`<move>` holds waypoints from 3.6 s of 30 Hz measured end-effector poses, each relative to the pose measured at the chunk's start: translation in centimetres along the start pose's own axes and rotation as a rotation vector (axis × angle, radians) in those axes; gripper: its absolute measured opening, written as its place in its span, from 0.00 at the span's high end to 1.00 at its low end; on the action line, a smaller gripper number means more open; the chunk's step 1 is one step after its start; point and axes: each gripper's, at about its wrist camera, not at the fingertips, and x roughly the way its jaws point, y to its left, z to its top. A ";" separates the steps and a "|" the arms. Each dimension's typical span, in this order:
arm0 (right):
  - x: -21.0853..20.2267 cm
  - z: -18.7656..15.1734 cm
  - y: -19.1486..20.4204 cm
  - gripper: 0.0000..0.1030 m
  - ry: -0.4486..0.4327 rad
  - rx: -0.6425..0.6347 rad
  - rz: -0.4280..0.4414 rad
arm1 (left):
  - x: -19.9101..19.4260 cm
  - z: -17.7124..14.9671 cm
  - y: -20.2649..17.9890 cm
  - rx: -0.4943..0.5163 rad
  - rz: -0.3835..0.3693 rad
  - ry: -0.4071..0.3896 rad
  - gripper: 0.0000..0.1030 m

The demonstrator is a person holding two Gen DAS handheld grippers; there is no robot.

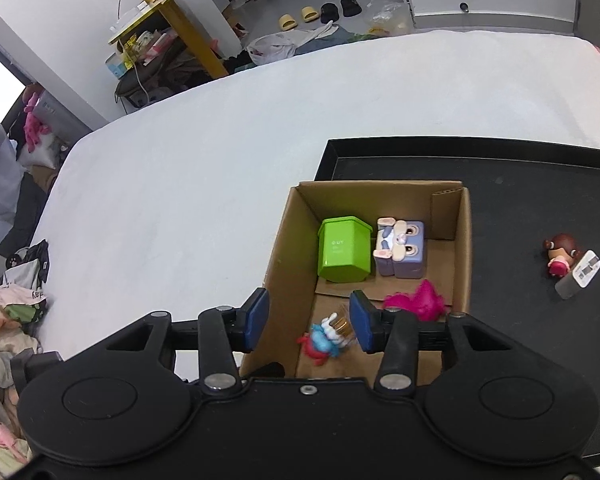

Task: Organize rigid objects
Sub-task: 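Carry the red devil figure into the box and release it, then move the right gripper to the white plug charger and grasp it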

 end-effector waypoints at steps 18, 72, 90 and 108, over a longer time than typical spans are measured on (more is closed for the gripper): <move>-3.1 -0.9 -3.6 0.31 0.033 0.042 0.046 | -0.4 -0.3 -0.1 0.003 0.014 -0.011 0.83; 0.7 -1.6 -24.5 0.42 -0.079 0.456 -0.115 | 0.7 -0.4 -1.7 0.056 0.103 0.001 0.86; 2.7 -1.4 -24.2 0.76 -0.067 0.432 -0.242 | 1.0 -0.6 -2.0 0.064 0.114 -0.005 0.87; 1.5 -3.3 -23.4 0.78 -0.008 0.370 -0.286 | 0.6 -0.7 -1.4 0.041 0.102 -0.012 0.86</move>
